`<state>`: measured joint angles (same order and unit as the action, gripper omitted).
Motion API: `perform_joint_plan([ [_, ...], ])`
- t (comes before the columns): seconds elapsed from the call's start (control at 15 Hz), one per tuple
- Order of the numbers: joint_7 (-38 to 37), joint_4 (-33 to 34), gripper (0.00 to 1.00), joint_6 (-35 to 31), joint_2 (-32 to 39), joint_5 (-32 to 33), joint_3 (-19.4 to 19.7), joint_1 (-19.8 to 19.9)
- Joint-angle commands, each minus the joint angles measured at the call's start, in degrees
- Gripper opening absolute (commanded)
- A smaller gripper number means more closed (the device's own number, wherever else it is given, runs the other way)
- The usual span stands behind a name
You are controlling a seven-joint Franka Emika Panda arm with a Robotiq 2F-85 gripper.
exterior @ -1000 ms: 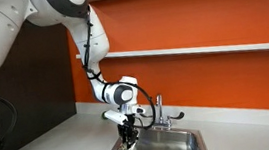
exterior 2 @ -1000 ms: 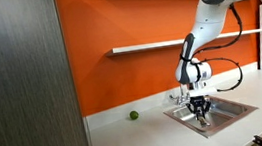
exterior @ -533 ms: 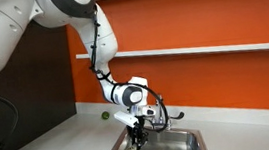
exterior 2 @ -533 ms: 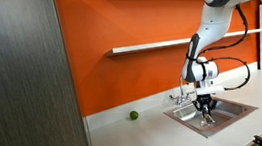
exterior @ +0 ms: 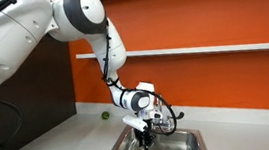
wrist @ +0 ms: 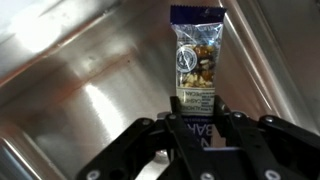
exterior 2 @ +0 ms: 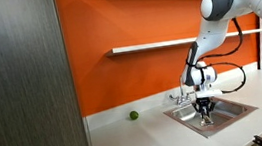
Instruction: Put the chocolate bar inside the sink
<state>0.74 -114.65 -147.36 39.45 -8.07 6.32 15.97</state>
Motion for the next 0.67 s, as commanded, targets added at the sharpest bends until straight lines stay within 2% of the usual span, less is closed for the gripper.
perform_joint_plan([
  [0.0,3.06,6.90,0.11,2.72,5.50,-1.58,-2.44,2.36],
  [0.6,3.20,16.85,0.11,6.45,15.38,-1.43,-3.91,3.01],
])
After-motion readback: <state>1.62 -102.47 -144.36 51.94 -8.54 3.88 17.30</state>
